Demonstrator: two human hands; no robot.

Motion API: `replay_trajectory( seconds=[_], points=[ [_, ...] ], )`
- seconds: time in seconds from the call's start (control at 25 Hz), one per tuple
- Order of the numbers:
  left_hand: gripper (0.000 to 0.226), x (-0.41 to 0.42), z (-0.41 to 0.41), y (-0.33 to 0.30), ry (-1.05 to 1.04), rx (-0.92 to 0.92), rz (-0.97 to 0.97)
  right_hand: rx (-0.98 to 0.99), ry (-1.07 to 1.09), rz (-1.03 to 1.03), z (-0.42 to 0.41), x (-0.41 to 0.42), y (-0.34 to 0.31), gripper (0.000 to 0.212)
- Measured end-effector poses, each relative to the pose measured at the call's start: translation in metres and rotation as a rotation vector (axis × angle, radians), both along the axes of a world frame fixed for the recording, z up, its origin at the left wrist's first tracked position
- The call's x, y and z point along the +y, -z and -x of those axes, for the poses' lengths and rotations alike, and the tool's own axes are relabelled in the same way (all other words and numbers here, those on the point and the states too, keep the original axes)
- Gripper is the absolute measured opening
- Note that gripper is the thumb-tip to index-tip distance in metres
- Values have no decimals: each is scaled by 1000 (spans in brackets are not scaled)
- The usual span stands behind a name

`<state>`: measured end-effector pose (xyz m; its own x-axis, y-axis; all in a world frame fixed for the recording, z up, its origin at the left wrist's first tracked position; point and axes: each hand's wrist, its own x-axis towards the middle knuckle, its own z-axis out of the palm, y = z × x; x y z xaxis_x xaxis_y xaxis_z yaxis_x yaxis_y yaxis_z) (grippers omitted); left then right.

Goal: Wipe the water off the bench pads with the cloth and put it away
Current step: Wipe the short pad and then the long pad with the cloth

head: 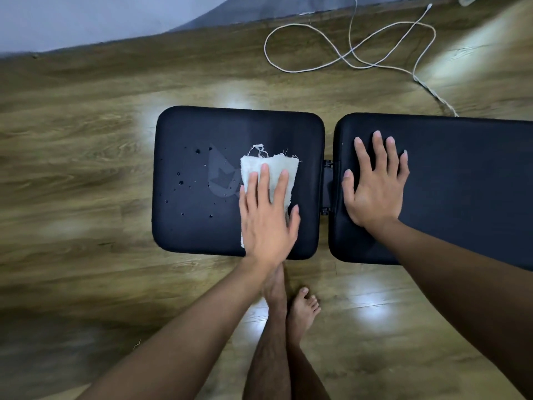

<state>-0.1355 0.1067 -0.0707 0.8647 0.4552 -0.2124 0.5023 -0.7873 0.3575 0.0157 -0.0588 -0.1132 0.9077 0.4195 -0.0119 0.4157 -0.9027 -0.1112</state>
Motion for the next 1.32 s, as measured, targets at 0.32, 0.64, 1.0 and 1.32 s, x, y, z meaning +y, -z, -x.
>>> replay_trajectory(
  seconds=[0.32, 0.64, 1.0, 1.32],
  points=[
    [48, -4, -23, -25, -289, -239, 199, -3, -4, 3, 0, 1, 1, 61],
    [52, 57, -25, -48, -518, -282, 657, 24, 10, 5, 1, 2, -4, 61],
    [75, 48, -9, -23, -175, -105, 21, 34, 10, -17, 2, 2, -6, 60],
    [66, 43, -11, 18, 23, 71, -193, 6, 9, -20, 2, 3, -2, 61]
  ],
)
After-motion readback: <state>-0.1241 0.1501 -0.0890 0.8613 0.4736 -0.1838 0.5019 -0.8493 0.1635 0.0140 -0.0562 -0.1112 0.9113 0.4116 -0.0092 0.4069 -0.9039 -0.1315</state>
